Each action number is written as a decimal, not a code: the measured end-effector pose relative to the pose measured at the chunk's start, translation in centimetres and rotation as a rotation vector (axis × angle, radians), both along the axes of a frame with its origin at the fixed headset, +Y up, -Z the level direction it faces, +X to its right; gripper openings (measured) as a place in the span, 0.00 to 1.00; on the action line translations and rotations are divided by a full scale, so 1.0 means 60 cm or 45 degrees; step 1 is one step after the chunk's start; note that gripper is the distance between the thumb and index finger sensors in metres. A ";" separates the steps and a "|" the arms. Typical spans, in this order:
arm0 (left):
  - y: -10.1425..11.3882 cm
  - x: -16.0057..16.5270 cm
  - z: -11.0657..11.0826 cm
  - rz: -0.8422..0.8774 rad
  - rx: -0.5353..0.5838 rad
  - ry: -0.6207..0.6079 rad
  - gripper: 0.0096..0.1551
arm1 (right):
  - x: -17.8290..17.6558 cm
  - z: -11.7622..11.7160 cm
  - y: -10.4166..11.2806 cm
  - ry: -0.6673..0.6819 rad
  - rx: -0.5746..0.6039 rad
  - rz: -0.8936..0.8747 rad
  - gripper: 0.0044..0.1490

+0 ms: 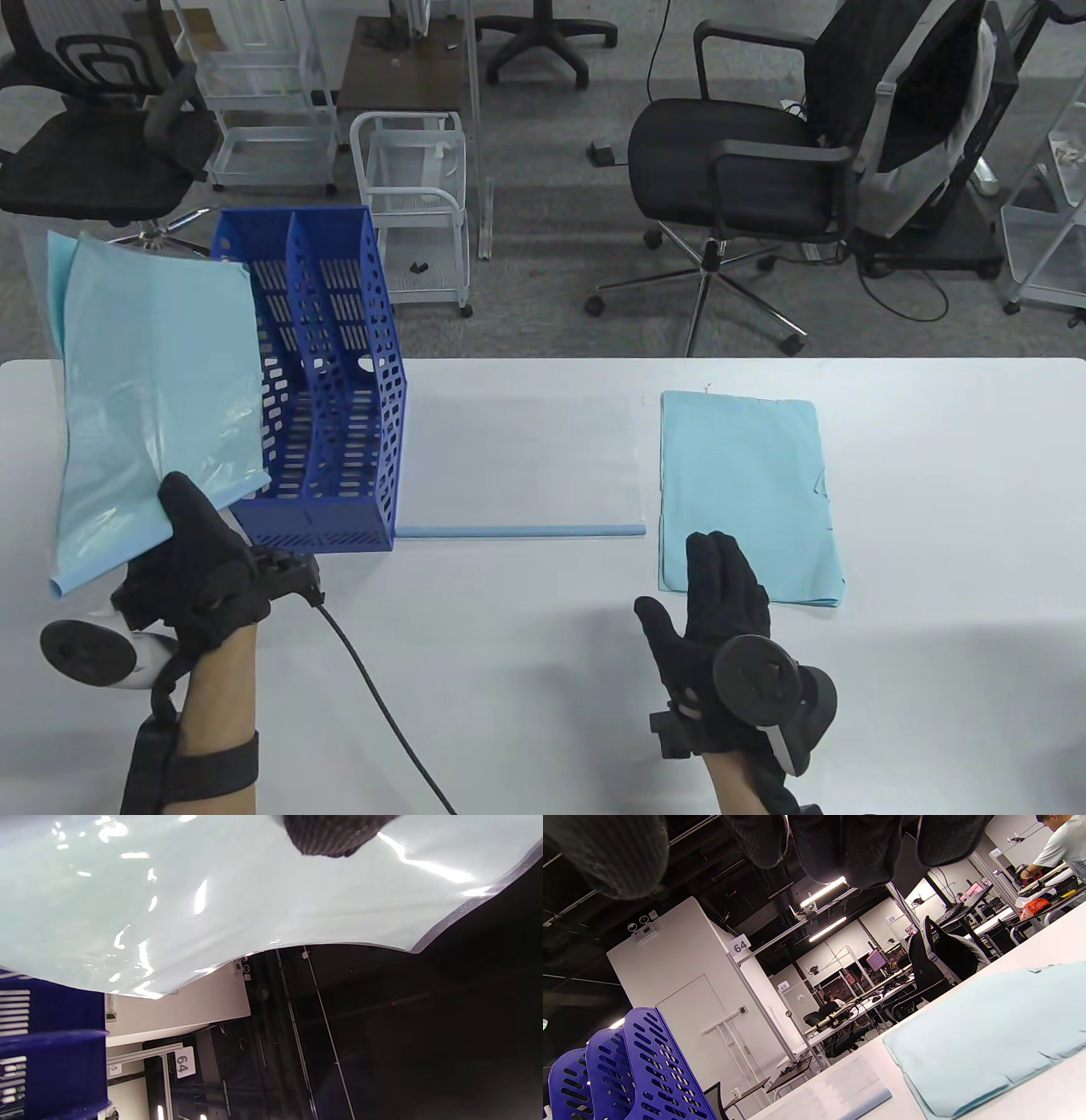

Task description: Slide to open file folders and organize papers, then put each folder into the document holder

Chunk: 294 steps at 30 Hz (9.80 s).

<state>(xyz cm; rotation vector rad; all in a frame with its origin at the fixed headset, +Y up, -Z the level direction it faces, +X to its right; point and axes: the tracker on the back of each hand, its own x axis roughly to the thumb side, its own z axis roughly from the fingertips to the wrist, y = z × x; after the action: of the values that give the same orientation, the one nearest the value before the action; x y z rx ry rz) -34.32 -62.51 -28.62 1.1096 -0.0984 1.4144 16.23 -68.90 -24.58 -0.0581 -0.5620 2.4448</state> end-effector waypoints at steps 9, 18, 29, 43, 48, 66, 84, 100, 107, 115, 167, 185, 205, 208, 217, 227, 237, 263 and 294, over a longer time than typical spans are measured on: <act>-0.034 -0.029 -0.075 0.051 -0.183 -0.016 0.31 | -0.009 -0.006 -0.011 0.021 -0.050 0.045 0.54; -0.122 -0.024 -0.142 0.045 -0.587 -0.033 0.39 | -0.031 -0.016 -0.033 0.072 -0.117 0.142 0.55; -0.121 -0.032 -0.127 -0.002 -0.598 -0.013 0.50 | -0.041 -0.021 -0.044 0.093 -0.151 0.199 0.55; 0.038 0.168 -0.054 -0.758 -0.204 -0.118 0.48 | -0.041 -0.022 -0.046 0.077 -0.170 0.225 0.55; -0.003 0.304 -0.089 -1.204 -0.572 -0.269 0.48 | -0.040 -0.022 -0.046 0.076 -0.180 0.249 0.56; -0.227 0.457 -0.262 -1.977 -1.704 -0.297 0.42 | -0.045 -0.031 -0.065 0.122 -0.313 0.347 0.56; -0.202 0.450 -0.289 -1.971 -1.432 -0.113 0.23 | -0.033 -0.037 -0.069 0.108 -0.351 0.309 0.55; -0.098 0.336 -0.027 -1.429 -1.379 -0.808 0.23 | 0.002 -0.027 -0.044 0.207 -0.120 -0.112 0.59; -0.135 0.295 0.059 -1.433 -1.423 -1.063 0.23 | -0.059 -0.028 -0.057 0.568 -0.297 -0.274 0.32; -0.169 0.259 0.078 -1.118 -1.242 -0.991 0.31 | -0.102 -0.019 -0.081 0.577 -0.389 -0.349 0.26; -0.230 0.032 -0.010 -1.274 -2.098 -0.059 0.25 | 0.054 -0.020 -0.035 0.018 -0.235 -0.486 0.26; -0.164 0.053 0.035 -1.237 -1.937 0.050 0.30 | 0.029 -0.023 -0.042 0.079 -0.265 -0.419 0.26; -0.134 0.288 0.067 -1.301 -1.189 -0.985 0.25 | 0.006 -0.004 -0.004 0.412 0.032 -0.364 0.43; -0.120 0.261 0.083 -1.172 -1.040 -0.907 0.25 | 0.046 -0.007 -0.013 0.231 0.073 -0.451 0.52; -0.100 0.216 0.095 -0.793 -0.703 -0.996 0.24 | 0.053 -0.044 -0.071 0.730 -0.332 -1.034 0.65; -0.143 0.194 0.081 -0.573 -0.966 -0.849 0.25 | -0.007 -0.044 -0.063 0.840 -0.516 -0.894 0.26; -0.160 0.208 0.084 -0.725 -1.280 -0.677 0.46 | 0.011 -0.040 -0.067 0.482 -0.574 -0.753 0.26; -0.191 0.329 0.132 -0.778 -1.304 -1.047 0.49 | -0.154 0.013 -0.084 0.504 -0.522 -0.548 0.29; -0.165 0.101 0.057 -0.771 -1.736 -0.483 0.27 | 0.104 -0.044 -0.071 -0.290 -0.708 0.174 0.28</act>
<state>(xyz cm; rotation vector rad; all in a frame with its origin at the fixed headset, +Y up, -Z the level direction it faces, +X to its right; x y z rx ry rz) -28.26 -72.41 -25.23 -0.3171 0.2271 0.7875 22.47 -73.15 -27.20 -0.5458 0.0391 2.6747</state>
